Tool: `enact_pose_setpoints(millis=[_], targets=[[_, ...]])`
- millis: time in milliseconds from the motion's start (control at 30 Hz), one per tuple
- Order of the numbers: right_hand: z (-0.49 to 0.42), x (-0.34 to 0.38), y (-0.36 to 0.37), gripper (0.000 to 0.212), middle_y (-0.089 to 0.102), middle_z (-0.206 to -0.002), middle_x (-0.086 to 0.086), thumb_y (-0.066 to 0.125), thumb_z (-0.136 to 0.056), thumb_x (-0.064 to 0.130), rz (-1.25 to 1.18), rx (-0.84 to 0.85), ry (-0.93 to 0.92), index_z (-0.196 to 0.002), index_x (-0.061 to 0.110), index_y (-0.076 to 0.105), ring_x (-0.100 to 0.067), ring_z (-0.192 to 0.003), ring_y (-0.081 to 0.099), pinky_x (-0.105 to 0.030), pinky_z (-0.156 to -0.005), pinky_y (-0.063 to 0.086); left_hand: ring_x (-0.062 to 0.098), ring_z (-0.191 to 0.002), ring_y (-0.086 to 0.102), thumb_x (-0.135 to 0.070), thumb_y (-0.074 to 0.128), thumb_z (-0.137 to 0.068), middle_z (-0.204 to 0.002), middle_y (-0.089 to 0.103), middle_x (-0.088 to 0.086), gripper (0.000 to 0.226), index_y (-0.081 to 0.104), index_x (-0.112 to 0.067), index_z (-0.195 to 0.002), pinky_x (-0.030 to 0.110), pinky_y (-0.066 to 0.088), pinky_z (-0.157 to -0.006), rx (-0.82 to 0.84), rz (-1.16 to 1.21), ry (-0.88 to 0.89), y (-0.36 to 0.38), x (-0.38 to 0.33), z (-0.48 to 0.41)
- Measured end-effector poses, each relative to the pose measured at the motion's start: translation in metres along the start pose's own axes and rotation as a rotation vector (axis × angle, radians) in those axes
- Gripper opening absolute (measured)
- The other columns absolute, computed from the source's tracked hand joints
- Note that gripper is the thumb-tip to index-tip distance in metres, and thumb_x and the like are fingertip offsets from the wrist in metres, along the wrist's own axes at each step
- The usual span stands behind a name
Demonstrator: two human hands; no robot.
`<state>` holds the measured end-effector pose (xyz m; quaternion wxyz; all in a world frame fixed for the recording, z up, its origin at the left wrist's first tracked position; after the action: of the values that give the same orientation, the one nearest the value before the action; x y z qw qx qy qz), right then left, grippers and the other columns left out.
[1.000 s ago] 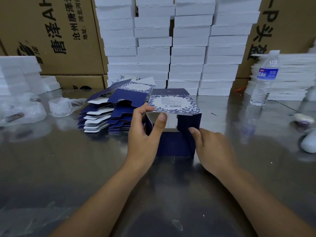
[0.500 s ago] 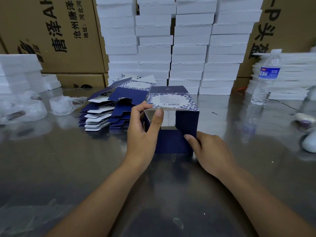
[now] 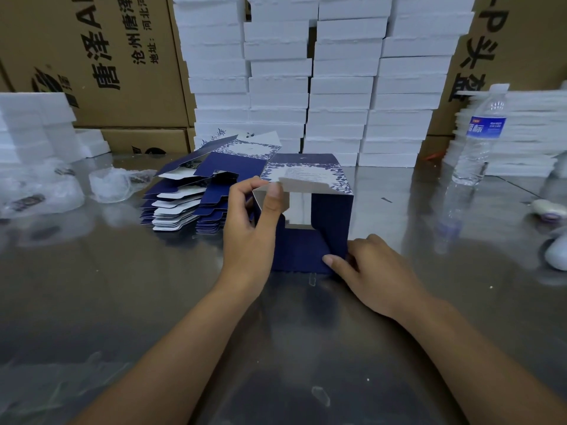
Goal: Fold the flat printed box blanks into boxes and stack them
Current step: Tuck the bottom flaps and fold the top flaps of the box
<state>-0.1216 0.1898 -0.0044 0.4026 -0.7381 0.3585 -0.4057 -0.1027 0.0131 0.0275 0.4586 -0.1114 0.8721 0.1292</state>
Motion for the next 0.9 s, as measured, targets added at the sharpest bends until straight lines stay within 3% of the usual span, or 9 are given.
enact_pose_setpoints(millis=[100, 200, 333, 433, 500, 633, 767, 900], targets=[[-0.001, 0.003, 0.000, 0.038, 0.045, -0.072, 0.007, 0.040, -0.095, 0.046, -0.040, 0.000, -0.047, -0.068, 0.019, 0.040, -0.017, -0.083, 0.042, -0.033, -0.067, 0.035, -0.018, -0.076, 0.051, -0.059, 0.053, -0.082, -0.078, 0.058, -0.035, 0.028, 0.053, -0.033, -0.094, -0.001, 0.036, -0.067, -0.038, 0.038, -0.027, -0.004, 0.000, -0.002], [0.000, 0.006, -0.004, 0.035, 0.047, -0.075, 0.006, 0.039, -0.095, 0.045, -0.068, -0.043, -0.066, -0.067, 0.024, 0.036, -0.017, -0.083, 0.043, -0.034, -0.071, 0.039, -0.016, -0.071, 0.051, -0.063, 0.049, -0.076, -0.077, 0.058, -0.030, 0.038, 0.054, -0.031, -0.096, 0.001, 0.038, -0.064, -0.080, 0.077, -0.047, -0.008, -0.001, -0.003], [0.002, 0.007, -0.007, 0.037, 0.045, -0.069, 0.007, 0.037, -0.095, 0.045, -0.037, -0.098, -0.078, -0.064, 0.028, 0.028, -0.016, -0.076, 0.044, -0.031, -0.062, 0.037, -0.008, -0.062, 0.048, -0.063, 0.046, -0.072, -0.076, 0.051, -0.017, 0.040, 0.053, -0.030, -0.093, 0.008, 0.038, -0.059, -0.109, 0.095, -0.084, -0.010, -0.004, -0.004], [0.001, 0.003, -0.009, 0.041, 0.041, -0.060, 0.010, 0.034, -0.096, 0.048, 0.053, -0.168, -0.014, -0.060, 0.028, 0.029, -0.018, -0.068, 0.045, -0.025, -0.050, 0.027, -0.014, -0.068, 0.049, -0.059, 0.046, -0.073, -0.081, 0.054, -0.020, 0.040, 0.053, -0.025, -0.094, 0.002, 0.036, -0.065, -0.103, 0.113, -0.082, -0.008, -0.005, -0.003], [0.000, -0.002, -0.008, 0.042, 0.045, -0.060, 0.009, 0.032, -0.096, 0.049, 0.078, -0.156, 0.051, -0.061, 0.027, 0.035, -0.019, -0.066, 0.049, -0.024, -0.047, 0.025, -0.009, -0.077, 0.051, -0.059, 0.047, -0.074, -0.086, 0.056, -0.019, 0.041, 0.053, -0.024, -0.096, 0.006, 0.038, -0.071, -0.077, 0.103, -0.091, -0.006, -0.003, -0.002], [0.000, -0.006, -0.006, 0.042, 0.051, -0.061, 0.004, 0.033, -0.097, 0.048, 0.061, -0.146, 0.100, -0.066, 0.023, 0.045, -0.022, -0.067, 0.052, -0.025, -0.047, 0.027, -0.013, -0.078, 0.051, -0.060, 0.048, -0.075, -0.081, 0.057, -0.030, 0.038, 0.055, -0.030, -0.095, 0.002, 0.037, -0.071, -0.058, 0.076, -0.092, -0.005, -0.001, 0.001], [-0.001, -0.002, -0.005, 0.046, 0.045, -0.056, 0.006, 0.038, -0.095, 0.049, 0.009, -0.131, 0.033, -0.057, 0.023, 0.037, -0.016, -0.058, 0.047, -0.026, -0.048, 0.027, -0.001, -0.087, 0.050, -0.063, 0.046, -0.072, -0.095, 0.056, -0.017, 0.041, 0.054, -0.031, -0.096, 0.014, 0.038, -0.077, -0.079, 0.081, -0.112, -0.007, -0.001, -0.001], [0.000, 0.003, 0.000, 0.045, 0.043, -0.060, 0.007, 0.044, -0.093, 0.047, -0.076, -0.070, -0.051, -0.056, 0.023, 0.035, -0.012, -0.063, 0.043, -0.024, -0.052, 0.031, -0.014, -0.069, 0.047, -0.065, 0.044, -0.068, -0.087, 0.053, -0.019, 0.041, 0.052, -0.032, -0.089, 0.001, 0.035, -0.063, -0.134, 0.099, -0.139, -0.011, -0.005, -0.003]])
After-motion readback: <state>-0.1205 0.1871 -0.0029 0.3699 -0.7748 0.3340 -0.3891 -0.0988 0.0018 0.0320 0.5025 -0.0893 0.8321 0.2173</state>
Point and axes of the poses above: each hand's wrist, its own z-axis away from the middle knuckle, its own y-axis out of the palm, x = y × z, the point moved 5 cm from there along -z, towards the middle knuckle
